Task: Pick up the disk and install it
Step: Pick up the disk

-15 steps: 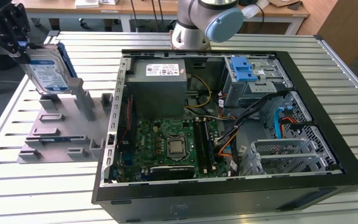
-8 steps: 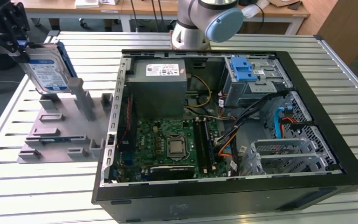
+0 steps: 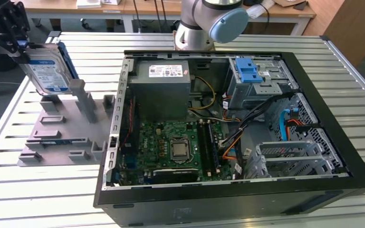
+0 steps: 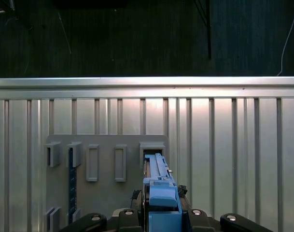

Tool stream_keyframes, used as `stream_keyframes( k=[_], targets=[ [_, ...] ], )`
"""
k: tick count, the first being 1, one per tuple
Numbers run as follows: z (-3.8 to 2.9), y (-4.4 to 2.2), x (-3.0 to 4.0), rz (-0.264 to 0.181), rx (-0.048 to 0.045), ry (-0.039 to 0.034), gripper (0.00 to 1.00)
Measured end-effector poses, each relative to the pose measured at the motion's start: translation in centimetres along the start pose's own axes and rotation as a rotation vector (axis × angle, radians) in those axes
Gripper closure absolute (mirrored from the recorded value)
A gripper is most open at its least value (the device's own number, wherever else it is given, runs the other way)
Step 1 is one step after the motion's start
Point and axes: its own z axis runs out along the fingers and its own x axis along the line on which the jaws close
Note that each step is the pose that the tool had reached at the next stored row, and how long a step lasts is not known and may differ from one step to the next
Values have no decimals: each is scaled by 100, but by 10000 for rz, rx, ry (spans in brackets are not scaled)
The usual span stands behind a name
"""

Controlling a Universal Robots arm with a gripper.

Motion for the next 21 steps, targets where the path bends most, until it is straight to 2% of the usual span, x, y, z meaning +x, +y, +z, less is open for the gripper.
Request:
stream_keyframes(
  k=[21],
  targets=[
    [-90, 0, -1, 0, 0, 0, 64]
  ],
)
